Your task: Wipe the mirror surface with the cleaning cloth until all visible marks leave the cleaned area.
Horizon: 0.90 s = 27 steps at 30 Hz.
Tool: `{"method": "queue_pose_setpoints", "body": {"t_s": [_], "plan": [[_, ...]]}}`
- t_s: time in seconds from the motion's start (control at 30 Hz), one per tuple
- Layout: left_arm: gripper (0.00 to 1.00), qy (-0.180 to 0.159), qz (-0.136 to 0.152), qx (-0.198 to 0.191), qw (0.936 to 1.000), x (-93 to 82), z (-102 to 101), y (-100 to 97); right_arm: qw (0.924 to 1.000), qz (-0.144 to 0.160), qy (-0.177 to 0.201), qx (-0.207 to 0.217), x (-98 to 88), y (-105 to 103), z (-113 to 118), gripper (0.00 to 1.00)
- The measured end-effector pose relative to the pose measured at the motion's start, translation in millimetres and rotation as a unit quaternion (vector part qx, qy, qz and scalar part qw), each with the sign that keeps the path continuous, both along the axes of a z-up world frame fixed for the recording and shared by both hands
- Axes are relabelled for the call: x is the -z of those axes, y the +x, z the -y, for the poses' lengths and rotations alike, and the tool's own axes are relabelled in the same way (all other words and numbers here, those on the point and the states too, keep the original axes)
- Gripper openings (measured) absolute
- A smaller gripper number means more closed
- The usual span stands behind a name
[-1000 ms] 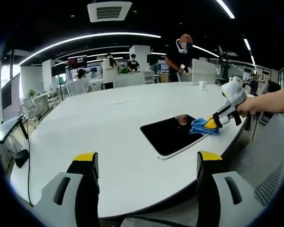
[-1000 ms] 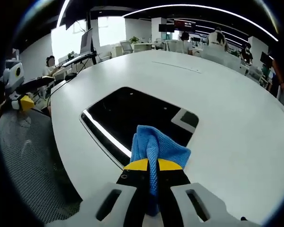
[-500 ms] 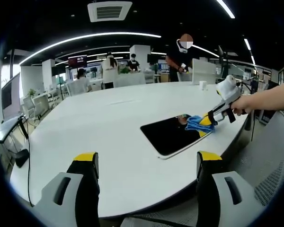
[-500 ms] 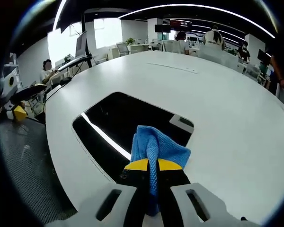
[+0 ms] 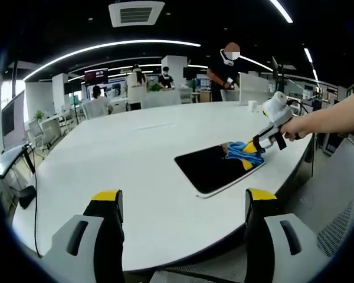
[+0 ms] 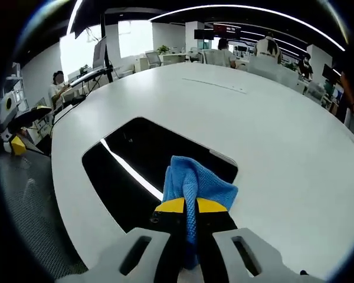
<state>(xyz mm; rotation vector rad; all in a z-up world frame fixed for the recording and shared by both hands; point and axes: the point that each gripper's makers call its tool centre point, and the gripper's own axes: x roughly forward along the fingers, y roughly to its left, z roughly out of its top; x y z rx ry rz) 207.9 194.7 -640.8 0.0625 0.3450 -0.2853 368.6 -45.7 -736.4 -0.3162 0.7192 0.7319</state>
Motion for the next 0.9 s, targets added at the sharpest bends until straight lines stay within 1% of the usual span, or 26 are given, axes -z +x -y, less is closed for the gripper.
{"method": "queue_pose_setpoints", "body": {"t_s": [0.07, 0.13, 0.4, 0.47, 0.5, 0.53, 0.8, 0.9], "plan": [[0.83, 0.000, 0.000, 0.000, 1.0000, 0.0, 0.0, 0.0, 1.0000, -0.003, -0.004, 0.003, -0.5, 1.6, -1.6, 0.00], [0.83, 0.000, 0.000, 0.000, 1.0000, 0.0, 0.1, -0.1, 0.9999, 0.002, -0.014, 0.001, -0.3, 4.5, -2.8, 0.00], [0.83, 0.000, -0.001, 0.001, 1.0000, 0.8, 0.0, -0.2, 0.9999, 0.002, -0.010, 0.008, -0.4, 15.3, -4.6, 0.00], [0.83, 0.000, -0.001, 0.001, 1.0000, 0.8, -0.2, -0.3, 1.0000, 0.006, -0.002, 0.002, -0.5, 18.7, -4.9, 0.00], [0.83, 0.001, -0.002, 0.001, 1.0000, 0.9, -0.3, -0.3, 1.0000, -0.001, 0.005, 0.005, -0.3, 20.6, -4.2, 0.00], [0.83, 0.001, -0.002, 0.001, 1.0000, 1.0, -0.4, -0.4, 1.0000, -0.002, 0.005, 0.004, -0.3, 22.0, -4.0, 0.00], [0.83, 0.001, -0.001, -0.001, 1.0000, 0.9, -1.0, -0.4, 0.9999, -0.007, -0.008, -0.002, -0.8, 31.6, -7.7, 0.00], [0.83, 0.001, -0.002, -0.001, 1.0000, 1.0, -1.1, -0.5, 0.9999, -0.002, -0.010, 0.003, 1.4, 39.4, -5.6, 0.00]]}}
